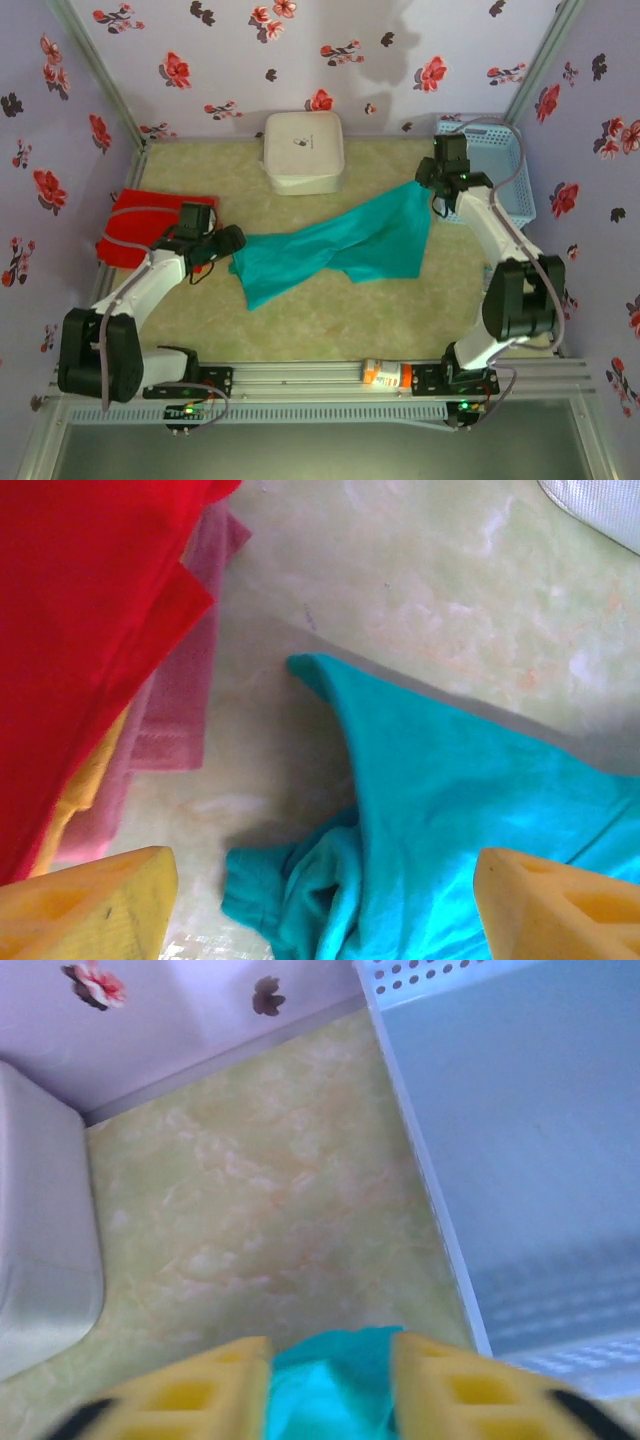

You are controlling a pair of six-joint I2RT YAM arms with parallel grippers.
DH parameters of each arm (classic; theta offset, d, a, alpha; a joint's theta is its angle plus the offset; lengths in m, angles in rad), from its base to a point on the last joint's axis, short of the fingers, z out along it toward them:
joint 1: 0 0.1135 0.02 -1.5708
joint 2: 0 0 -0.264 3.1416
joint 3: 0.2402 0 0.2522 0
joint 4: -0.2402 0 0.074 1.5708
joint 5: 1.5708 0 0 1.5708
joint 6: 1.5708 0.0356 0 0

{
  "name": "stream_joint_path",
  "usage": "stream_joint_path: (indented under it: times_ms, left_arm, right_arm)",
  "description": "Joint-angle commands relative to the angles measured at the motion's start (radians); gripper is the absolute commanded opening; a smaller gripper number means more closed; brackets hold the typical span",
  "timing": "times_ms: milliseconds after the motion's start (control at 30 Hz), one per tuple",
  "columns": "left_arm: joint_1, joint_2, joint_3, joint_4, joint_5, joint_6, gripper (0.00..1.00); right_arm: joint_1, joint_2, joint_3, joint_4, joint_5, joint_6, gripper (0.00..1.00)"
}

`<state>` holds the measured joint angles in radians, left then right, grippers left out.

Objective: Fold and stack the t-shirts

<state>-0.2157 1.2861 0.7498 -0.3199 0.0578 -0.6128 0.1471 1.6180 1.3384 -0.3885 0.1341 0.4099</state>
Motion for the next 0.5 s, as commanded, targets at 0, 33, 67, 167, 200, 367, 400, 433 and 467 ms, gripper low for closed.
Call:
stream_joint_path:
  times_ms: [0,33,67,167,200,367,400,433,467]
  left_arm:
    - [0.009,0.059,-0.005,0.114,0.029,-0.037,0.78]
    - [0.011,0.082,-0.001,0.129,0.031,-0.04,0.78]
    - [0.01,0.103,0.003,0.143,0.03,-0.041,0.78]
    - [0.011,0.169,0.015,0.194,0.032,-0.047,0.77]
    - [0.011,0.19,0.02,0.209,0.032,-0.05,0.76]
    - [0.016,0.278,0.047,0.268,0.031,-0.06,0.75]
    - [0.017,0.294,0.052,0.283,0.031,-0.066,0.74]
    - [0.018,0.31,0.059,0.292,0.032,-0.074,0.74]
    - [0.018,0.321,0.064,0.301,0.033,-0.08,0.72]
  right_arm:
    - [0.002,0.058,0.042,-0.077,-0.078,-0.015,0.79]
    - [0.003,0.039,0.003,-0.049,-0.097,-0.009,0.86]
    - [0.005,0.012,-0.043,-0.019,-0.112,-0.005,0.92]
    - [0.006,-0.077,-0.168,0.041,-0.174,-0.002,0.94]
    - [0.007,-0.105,-0.2,0.04,-0.199,0.005,0.94]
    - [0.029,-0.246,-0.355,0.016,-0.257,0.036,0.96]
    - [0.036,-0.287,-0.389,0.019,-0.262,0.041,0.96]
    - [0.041,-0.32,-0.42,0.016,-0.261,0.05,0.96]
    - [0.044,-0.345,-0.443,0.016,-0.258,0.059,0.96]
